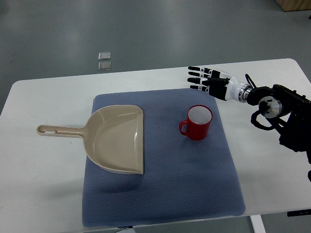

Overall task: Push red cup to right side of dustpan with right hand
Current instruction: 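Raise the right hand and swing it toward the red mug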

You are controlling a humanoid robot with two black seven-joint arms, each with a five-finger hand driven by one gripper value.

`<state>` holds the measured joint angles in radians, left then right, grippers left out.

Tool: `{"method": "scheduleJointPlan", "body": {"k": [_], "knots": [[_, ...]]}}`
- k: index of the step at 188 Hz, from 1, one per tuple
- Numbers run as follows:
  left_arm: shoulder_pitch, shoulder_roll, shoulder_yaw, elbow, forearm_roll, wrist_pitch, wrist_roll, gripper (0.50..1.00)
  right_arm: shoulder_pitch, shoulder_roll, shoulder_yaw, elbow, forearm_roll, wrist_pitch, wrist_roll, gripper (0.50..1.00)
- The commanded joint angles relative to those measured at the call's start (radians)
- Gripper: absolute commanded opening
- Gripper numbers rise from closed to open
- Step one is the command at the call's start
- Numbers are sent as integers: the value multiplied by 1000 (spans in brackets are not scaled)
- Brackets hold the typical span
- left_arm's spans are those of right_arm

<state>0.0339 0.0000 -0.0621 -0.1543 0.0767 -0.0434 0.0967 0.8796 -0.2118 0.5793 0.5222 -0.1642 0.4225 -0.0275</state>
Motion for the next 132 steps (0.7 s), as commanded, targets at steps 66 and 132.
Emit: {"method": "scheduleJointPlan", "body": {"k": [66,132], "knots": [[-3,0,-4,6,0,2,-2,1000,1,-11,14,1,9,1,0,934],[-11,0,-5,9,0,11,0,1000,-7,-31,96,-2,43,4,6,934]]}}
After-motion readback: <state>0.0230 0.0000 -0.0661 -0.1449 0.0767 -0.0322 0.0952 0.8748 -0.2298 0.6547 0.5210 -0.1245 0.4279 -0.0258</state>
